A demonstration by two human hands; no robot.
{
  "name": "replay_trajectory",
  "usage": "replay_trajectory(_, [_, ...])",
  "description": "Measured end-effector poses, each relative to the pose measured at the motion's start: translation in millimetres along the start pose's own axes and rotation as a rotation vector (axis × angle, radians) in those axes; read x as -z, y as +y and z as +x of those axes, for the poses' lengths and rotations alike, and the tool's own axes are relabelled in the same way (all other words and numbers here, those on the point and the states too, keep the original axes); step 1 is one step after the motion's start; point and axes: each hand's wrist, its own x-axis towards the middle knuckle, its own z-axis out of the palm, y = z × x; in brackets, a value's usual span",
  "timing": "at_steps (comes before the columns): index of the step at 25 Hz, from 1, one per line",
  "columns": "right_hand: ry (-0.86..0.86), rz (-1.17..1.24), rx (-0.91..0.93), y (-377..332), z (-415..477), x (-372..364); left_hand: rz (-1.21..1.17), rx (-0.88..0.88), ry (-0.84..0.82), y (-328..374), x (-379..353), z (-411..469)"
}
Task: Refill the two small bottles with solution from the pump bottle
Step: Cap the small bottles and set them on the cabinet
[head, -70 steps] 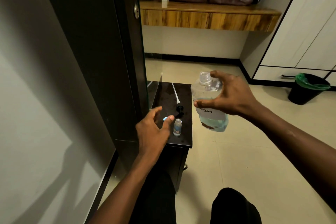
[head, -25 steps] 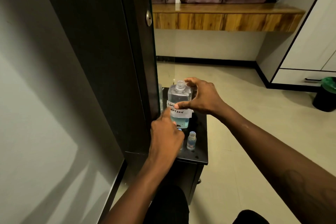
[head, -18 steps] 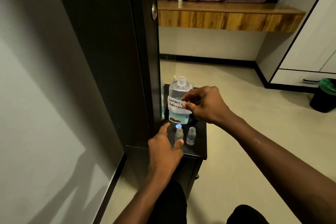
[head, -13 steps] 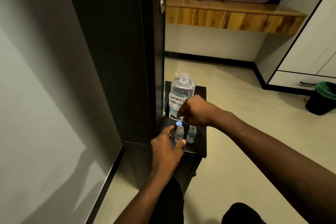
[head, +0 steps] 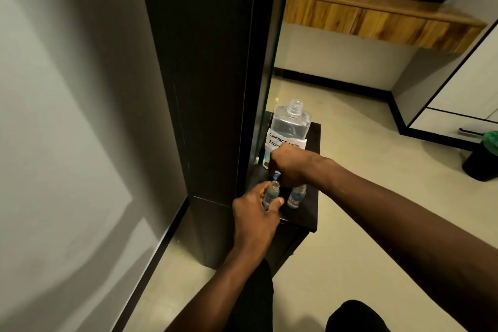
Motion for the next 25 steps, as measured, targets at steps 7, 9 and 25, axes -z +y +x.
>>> replay_trajectory(7, [0.082,0.153,-0.012,-5,-7,6,-0.002,-0.028,0.014,6,9,-3])
replay_trajectory(9, [0.196,0.258,0.011,4,-26,24,-0.006,-0.053,0.018,11,13,-3])
replay_trajectory(25, [0.406,0.446,0.134,21,-173,70,0.032,-0.291,0.011,80,5,-21])
